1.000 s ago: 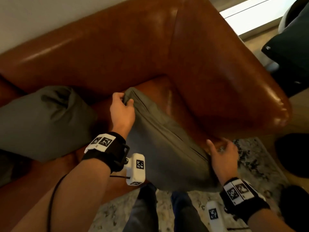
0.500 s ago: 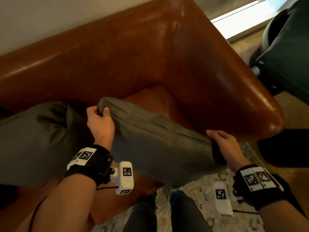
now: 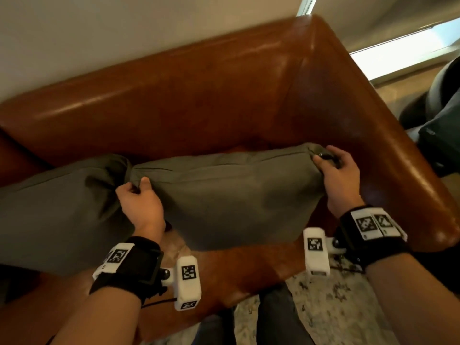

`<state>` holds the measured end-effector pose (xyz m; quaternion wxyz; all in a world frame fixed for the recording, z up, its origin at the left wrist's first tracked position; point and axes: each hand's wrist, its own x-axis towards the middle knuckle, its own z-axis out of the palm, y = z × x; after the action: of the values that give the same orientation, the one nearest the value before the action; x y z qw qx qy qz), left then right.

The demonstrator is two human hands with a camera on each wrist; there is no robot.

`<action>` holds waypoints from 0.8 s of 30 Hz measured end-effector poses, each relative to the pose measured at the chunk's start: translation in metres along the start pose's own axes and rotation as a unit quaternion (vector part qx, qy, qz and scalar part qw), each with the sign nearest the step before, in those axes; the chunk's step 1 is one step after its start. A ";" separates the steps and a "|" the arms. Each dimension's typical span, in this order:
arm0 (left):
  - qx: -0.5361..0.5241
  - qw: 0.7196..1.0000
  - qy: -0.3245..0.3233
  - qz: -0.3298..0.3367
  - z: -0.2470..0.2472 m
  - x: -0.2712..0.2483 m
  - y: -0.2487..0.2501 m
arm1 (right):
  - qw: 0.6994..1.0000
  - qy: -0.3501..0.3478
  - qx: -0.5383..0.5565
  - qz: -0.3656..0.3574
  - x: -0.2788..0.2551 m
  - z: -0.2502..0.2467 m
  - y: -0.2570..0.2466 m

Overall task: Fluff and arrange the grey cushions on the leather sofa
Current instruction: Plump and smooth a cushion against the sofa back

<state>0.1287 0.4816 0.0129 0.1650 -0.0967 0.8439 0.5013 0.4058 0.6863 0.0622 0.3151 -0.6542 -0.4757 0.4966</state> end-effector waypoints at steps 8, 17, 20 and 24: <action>-0.025 0.999 0.033 -0.007 0.023 0.028 0.042 | 0.993 -0.111 -0.019 -0.026 0.101 0.074 -0.045; -0.018 0.996 0.071 0.053 0.061 0.047 0.060 | 0.986 -0.167 -0.022 -0.018 0.176 0.110 -0.052; 0.006 0.994 0.079 0.073 0.069 0.048 0.061 | 0.982 -0.189 -0.024 -0.012 0.186 0.111 -0.051; 0.137 0.970 0.110 0.169 0.078 0.034 0.070 | 0.974 -0.227 -0.009 0.012 0.194 0.106 -0.054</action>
<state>0.0889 0.5836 0.0224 -0.0039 0.0162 0.9216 0.3878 0.2987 0.8800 0.0094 0.1870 -0.5333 -0.5310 0.6314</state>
